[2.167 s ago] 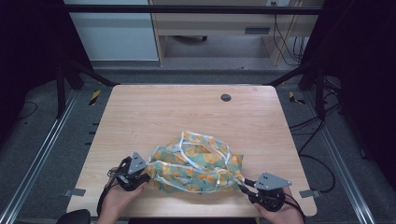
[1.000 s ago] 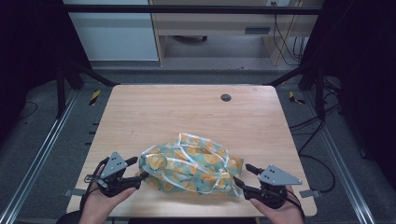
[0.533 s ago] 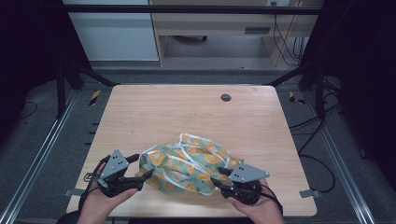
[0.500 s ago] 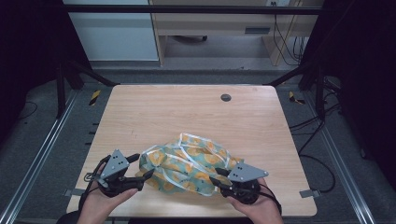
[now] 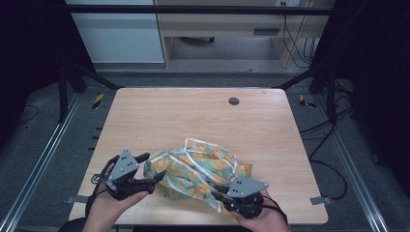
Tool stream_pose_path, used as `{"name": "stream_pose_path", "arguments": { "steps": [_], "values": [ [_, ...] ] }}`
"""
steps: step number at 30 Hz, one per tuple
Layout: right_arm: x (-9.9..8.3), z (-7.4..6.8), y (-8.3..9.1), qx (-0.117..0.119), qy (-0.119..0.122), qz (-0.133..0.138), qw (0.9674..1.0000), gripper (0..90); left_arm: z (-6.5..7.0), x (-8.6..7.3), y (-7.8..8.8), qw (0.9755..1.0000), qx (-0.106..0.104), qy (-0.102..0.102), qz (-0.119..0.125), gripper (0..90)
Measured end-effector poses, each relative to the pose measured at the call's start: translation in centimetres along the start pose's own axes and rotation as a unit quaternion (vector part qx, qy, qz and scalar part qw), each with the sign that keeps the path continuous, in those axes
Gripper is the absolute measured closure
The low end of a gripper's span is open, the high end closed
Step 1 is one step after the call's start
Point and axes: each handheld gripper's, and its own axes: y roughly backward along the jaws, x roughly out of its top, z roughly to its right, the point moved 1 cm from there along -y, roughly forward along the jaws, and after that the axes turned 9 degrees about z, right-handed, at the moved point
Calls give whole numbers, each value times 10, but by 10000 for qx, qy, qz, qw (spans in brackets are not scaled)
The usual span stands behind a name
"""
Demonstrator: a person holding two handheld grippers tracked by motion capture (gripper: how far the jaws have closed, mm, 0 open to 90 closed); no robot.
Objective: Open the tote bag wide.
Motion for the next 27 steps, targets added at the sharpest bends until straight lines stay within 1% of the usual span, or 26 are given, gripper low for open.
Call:
{"name": "stream_pose_path", "arguments": {
  "steps": [3,5,6,7,8,9,10,11,12,14,16,18,19,22,23,24,26,27],
  "values": [
    [-4,-2,-1,60,7,-96,9999,849,1,-2,-4,9999,-33,-97,-77,274],
    [-6,-2,-2,98,-33,-164,9998,869,3,-7,-7,9997,-85,-159,-139,330],
    [-8,-2,-3,119,-6,-191,9997,876,4,-10,-8,9997,-91,-185,-157,357],
    [-9,-3,-4,136,-26,-228,9996,880,5,-14,-8,9993,-124,-273,-208,394],
    [-9,-3,-4,136,-26,-228,9996,880,5,-14,-8,9993,-124,-273,-208,468],
    [-12,-3,-5,144,-17,-307,9994,886,6,-21,-8,9991,-149,-330,-227,505],
    [-13,-3,-5,149,-16,-330,9993,888,7,-25,-9,9987,-215,-367,-274,535],
    [-14,-3,-6,158,-24,-344,9993,890,9,-31,-9,9982,-319,-357,-352,577],
    [-16,-3,-6,165,-53,-375,9991,891,10,-35,-10,9979,-363,-362,-395,603],
    [-18,-2,-6,173,-61,-432,9989,894,14,-46,-11,9958,-506,-487,-589,692],
    [-21,-2,-6,162,-72,-527,9985,895,17,-57,-13,9935,-561,-613,-773,751],
    [-24,-2,-6,178,-96,-573,9982,896,18,-65,-16,9913,-620,-699,-926,782],
    [-26,-2,-7,168,-105,-601,9980,896,19,-70,-18,9892,-678,-773,-1044,789],
    [-30,0,-6,125,-131,-671,9976,897,20,-80,-24,9832,-709,-986,-1360,805],
    [-32,1,-6,121,-169,-685,9974,898,20,-82,-25,9820,-726,-1010,-1421,816],
    [-34,1,-6,101,-180,-710,9973,899,18,-84,-25,9816,-719,-1007,-1455,823],
    [-37,3,-5,48,-202,-713,9972,900,15,-86,-25,9824,-675,-950,-1459,847],
    [-38,4,-4,36,-193,-728,9972,900,13,-87,-25,9824,-661,-927,-1480,855]
  ]
}}
